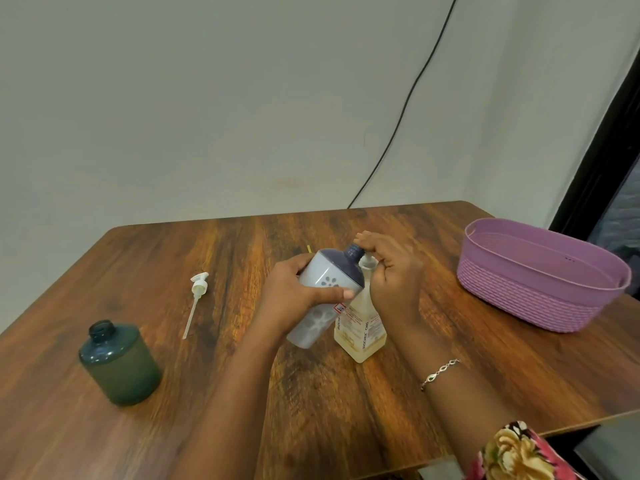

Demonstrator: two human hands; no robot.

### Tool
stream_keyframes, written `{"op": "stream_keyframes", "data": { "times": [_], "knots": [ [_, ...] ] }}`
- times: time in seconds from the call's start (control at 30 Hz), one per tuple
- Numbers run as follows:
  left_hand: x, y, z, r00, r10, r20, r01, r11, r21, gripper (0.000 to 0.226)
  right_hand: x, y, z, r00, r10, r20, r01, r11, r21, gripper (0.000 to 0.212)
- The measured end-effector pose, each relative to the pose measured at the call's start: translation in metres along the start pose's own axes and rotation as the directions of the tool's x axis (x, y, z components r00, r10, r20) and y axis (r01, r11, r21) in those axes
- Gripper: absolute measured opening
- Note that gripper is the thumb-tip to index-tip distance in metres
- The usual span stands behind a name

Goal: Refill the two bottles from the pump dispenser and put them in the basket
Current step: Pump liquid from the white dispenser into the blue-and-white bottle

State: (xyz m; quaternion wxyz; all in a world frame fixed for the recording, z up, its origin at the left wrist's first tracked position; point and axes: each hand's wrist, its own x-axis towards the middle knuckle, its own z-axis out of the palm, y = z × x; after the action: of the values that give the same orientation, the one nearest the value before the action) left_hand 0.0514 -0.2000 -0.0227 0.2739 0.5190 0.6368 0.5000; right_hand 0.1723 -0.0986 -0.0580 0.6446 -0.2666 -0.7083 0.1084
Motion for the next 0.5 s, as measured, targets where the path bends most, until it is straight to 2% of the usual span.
{"op": "stream_keyframes", "data": {
  "times": [0.17, 0.37, 0.5],
  "knots": [
    [-0.003, -0.004, 0.001, 1.000, -0.014, 0.009, 0.014, 1.000, 0.004, 0.041, -0.009, 0.006, 0.001, 1.000, 0.011, -0.003, -0.011, 0.999, 0.033, 0.036],
    [-0.001, 0.003, 0.000, 1.000, -0.010, 0.004, 0.011, 1.000, -0.027, 0.037, 0.011, -0.006, -0.007, 0.993, 0.095, 0.068, -0.099, 0.994, 0.048, 0.046],
    [0.002, 0.003, 0.001, 1.000, -0.014, 0.010, 0.014, 1.000, -0.005, 0.043, 0.002, -0.004, -0.004, 0.999, 0.037, 0.026, -0.037, 0.999, 0.027, 0.040]
  ]
}}
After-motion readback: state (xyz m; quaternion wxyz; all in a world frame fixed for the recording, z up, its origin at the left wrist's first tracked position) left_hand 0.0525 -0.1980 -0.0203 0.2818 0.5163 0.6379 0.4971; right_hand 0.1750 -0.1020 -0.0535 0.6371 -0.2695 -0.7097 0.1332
